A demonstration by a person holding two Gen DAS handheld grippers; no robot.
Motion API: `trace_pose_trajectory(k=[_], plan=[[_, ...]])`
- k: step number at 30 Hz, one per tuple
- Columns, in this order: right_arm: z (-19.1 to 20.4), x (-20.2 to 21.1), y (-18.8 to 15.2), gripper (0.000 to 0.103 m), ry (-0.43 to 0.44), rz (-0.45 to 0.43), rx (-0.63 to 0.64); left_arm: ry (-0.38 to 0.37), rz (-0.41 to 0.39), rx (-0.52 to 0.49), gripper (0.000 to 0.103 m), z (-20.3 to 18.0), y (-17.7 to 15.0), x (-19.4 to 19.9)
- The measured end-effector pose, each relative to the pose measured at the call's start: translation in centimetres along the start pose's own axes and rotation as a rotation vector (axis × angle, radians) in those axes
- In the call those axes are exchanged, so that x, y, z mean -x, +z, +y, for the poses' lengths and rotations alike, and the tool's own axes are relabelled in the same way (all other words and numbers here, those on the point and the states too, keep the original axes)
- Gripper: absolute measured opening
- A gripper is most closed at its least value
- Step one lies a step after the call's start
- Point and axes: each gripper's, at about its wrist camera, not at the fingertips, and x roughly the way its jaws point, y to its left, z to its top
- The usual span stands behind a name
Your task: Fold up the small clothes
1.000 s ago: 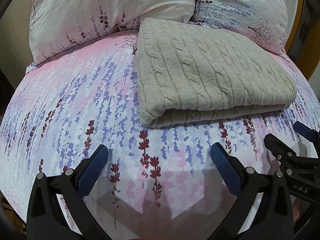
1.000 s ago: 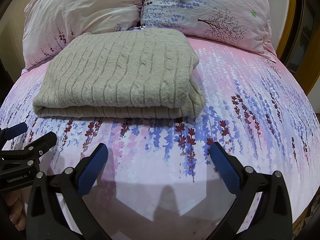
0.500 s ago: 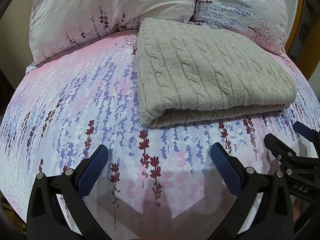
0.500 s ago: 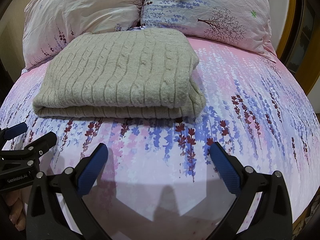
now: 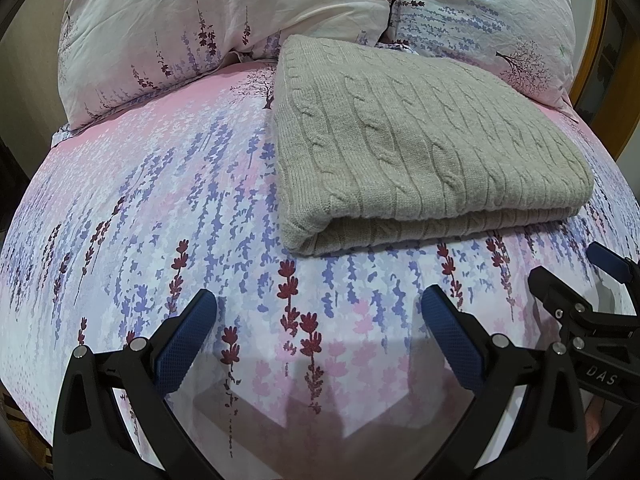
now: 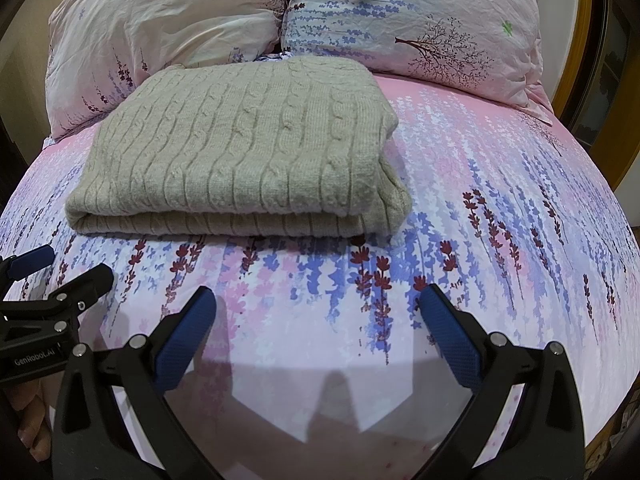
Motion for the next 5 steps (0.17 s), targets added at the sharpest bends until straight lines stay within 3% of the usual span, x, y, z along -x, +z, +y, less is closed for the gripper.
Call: trace_pose_trajectory(k=[5], plan=[[0.00, 0.00, 0.00, 0.101, 0.000, 0.000, 0.000, 0.000, 0.000, -0.001, 0.102, 0.01, 0.00, -0.01]])
